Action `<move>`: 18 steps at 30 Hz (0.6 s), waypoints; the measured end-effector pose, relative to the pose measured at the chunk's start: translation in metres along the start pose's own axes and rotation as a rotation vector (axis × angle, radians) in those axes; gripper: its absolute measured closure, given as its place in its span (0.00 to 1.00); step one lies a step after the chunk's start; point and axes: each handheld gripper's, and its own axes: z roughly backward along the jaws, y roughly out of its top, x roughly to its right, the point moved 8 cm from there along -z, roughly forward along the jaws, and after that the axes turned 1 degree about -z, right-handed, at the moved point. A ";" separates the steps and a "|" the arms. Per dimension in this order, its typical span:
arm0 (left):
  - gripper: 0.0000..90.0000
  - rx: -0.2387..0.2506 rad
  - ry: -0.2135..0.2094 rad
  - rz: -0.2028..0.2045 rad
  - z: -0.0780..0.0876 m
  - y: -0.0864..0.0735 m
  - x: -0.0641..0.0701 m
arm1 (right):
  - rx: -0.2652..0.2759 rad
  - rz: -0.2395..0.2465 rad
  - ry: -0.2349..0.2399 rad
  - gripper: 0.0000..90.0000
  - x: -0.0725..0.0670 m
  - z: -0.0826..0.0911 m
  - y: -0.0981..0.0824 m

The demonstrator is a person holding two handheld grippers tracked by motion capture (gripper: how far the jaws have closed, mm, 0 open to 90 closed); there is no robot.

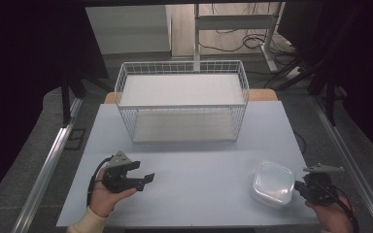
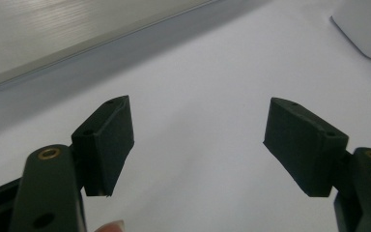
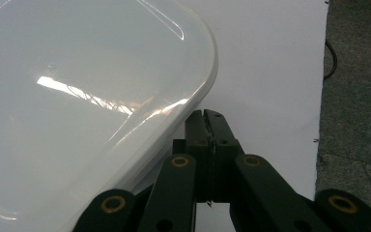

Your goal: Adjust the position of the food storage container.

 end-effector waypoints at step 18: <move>0.28 -0.001 0.001 -0.002 0.000 0.001 0.001 | -0.006 0.053 0.013 1.00 -0.019 -0.011 0.015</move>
